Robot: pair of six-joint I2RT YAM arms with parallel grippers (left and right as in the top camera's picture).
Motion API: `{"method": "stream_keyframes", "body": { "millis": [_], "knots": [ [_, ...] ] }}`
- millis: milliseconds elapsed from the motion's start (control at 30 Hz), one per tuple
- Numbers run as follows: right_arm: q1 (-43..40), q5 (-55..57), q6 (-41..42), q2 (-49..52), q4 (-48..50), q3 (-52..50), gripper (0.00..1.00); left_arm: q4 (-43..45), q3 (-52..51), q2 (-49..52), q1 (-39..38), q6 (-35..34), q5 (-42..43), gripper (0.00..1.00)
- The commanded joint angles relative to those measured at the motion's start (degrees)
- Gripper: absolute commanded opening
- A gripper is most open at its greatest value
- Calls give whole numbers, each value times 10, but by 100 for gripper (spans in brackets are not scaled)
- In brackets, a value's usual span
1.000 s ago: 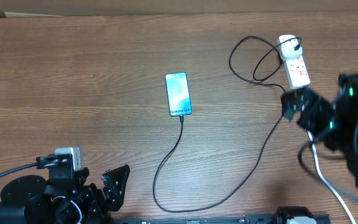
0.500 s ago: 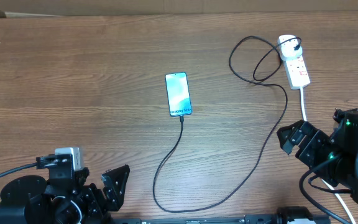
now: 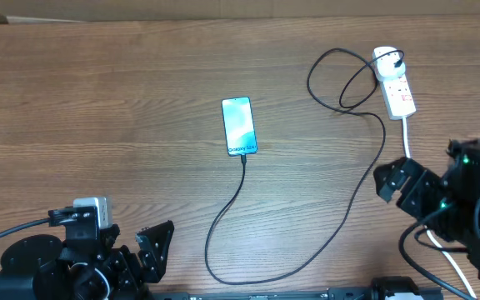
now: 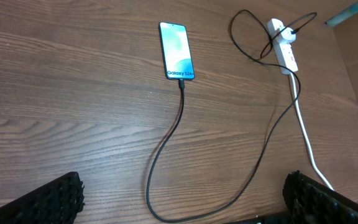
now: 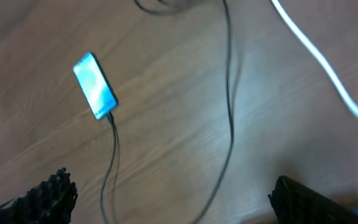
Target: Plug charger to phone and switch on socket
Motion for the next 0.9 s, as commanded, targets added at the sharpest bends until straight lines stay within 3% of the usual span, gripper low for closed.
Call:
{"method": "stream_keyframes", "body": {
  "millis": [0,300,500,633,867],
  "knots": [
    [5,8,-83,-39,49,-49,100,0,-1,-1,-2,-6,-4,100],
    [1,7,-126,-195,242,-213,100,0,-1,-1,-2,-6,-4,100],
    [1,-29,-222,-311,349,-329,100,0,-1,-1,-2,-6,-4,100],
    [1,-30,-225,-347,391,-389,100,0,-1,-1,-2,-6,-4,100],
    [6,-31,-239,-419,562,-555,100,0,-1,-1,-2,-6,-4,99]
  ]
}}
